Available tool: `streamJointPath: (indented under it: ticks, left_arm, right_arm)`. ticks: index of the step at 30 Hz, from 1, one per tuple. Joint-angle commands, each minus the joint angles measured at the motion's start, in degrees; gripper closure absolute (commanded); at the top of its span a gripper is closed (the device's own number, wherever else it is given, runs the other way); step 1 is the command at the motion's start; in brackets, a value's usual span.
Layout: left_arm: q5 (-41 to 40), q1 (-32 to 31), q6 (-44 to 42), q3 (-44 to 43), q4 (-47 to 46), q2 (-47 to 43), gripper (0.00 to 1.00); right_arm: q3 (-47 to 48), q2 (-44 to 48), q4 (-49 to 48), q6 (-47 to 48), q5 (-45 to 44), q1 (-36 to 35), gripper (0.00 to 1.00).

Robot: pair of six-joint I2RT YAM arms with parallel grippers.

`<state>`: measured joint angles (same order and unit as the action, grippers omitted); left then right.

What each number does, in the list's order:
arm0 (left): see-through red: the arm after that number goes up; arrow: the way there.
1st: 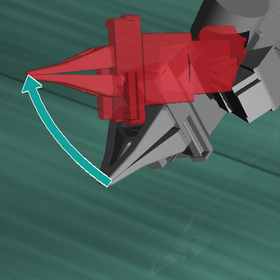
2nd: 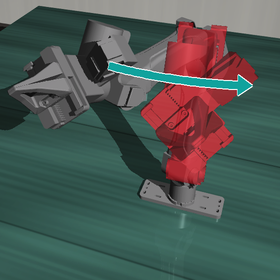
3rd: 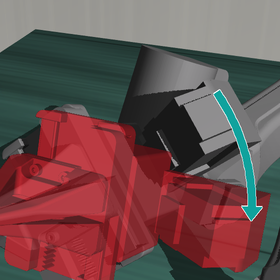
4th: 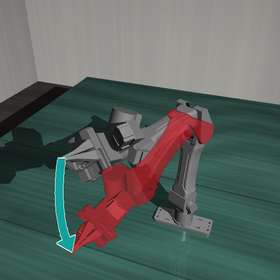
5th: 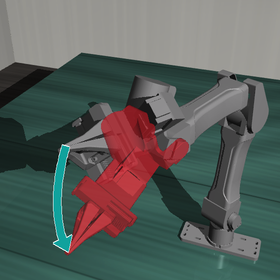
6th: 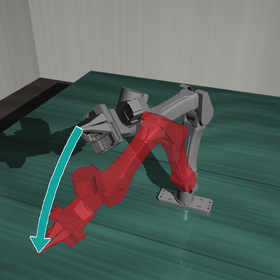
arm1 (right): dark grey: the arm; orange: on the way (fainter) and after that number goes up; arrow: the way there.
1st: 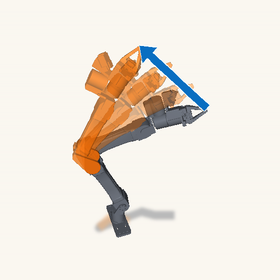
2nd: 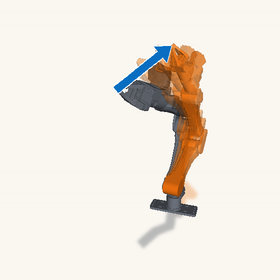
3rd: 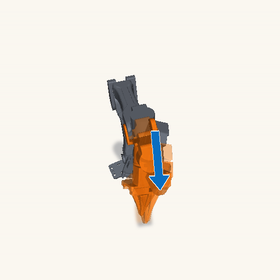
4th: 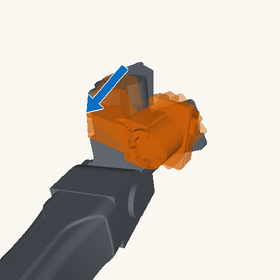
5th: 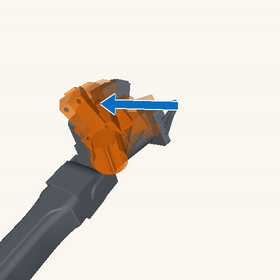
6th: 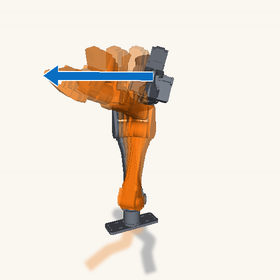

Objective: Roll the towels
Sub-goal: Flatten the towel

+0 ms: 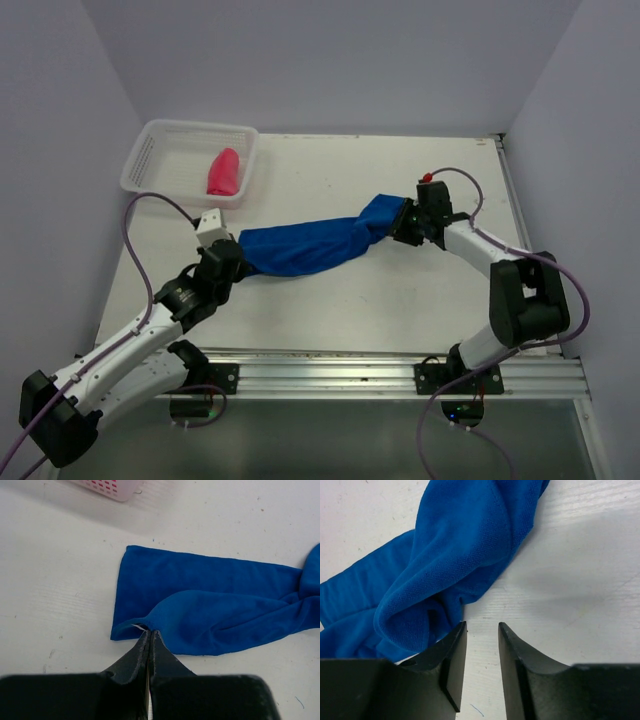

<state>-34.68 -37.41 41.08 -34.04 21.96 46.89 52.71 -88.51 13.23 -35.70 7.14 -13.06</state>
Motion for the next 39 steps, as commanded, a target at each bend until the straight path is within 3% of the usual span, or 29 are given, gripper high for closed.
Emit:
streamJointPath:
  ticks: [1, 15, 21, 27, 39]
  left_arm:
    - [-0.7, 0.4, 0.4, 0.7, -1.2, -0.7, 1.0]
    - [0.2, 0.4, -0.1, 1.3, -2.2, -0.5, 1.0]
    - [0.7, 0.4, -0.1, 1.6, -2.2, -0.2, 1.0]
    - [1.5, 0.4, 0.1, 2.0, -3.0, 0.2, 1.0]
    - [2.2, 0.4, -0.4, 2.1, -3.8, 0.7, 1.0]
  right_arm:
    - [0.0, -1.8, -5.3, -3.0, 3.1, 0.1, 0.63]
    - [2.0, -11.1, -10.2, -5.1, 2.5, 0.4, 0.56]
    - [1.6, -10.9, -11.8, -6.0, 2.6, 0.7, 0.57]
    - [1.3, -9.7, -12.4, -6.3, 3.2, 0.7, 0.67]
    - [0.6, -8.0, -13.6, -7.4, 3.7, 0.9, 0.63]
